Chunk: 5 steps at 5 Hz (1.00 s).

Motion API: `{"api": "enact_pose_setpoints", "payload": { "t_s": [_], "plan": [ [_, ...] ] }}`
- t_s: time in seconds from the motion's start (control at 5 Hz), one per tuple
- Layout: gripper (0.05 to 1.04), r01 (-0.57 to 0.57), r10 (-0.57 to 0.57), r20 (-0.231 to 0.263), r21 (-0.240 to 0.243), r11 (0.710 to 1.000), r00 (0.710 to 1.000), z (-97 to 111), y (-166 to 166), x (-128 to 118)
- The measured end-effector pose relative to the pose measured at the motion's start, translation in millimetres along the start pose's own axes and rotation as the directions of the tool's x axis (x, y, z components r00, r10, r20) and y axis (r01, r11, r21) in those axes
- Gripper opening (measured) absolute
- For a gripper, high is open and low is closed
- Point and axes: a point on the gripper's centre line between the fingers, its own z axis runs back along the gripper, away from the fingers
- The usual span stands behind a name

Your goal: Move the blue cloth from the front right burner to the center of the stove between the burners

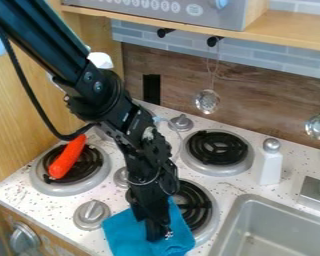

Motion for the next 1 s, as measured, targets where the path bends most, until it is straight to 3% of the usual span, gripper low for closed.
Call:
{"api": "enact_pose_setpoints", "payload": {
  "t_s": [0.4, 0.6, 1.0],
  "plan": [
    [0.608, -0.034, 0.032, -0.041, -0.032, 0.999, 0.999, 0, 16, -1],
    [0.536, -0.114, 0.113, -0.026, -0.034, 0.993, 0.993, -3, 45, 7],
    [0.215, -0.145, 0.144, -0.044, -0.026, 0.989, 0.989, -7, 70, 16]
  ]
}}
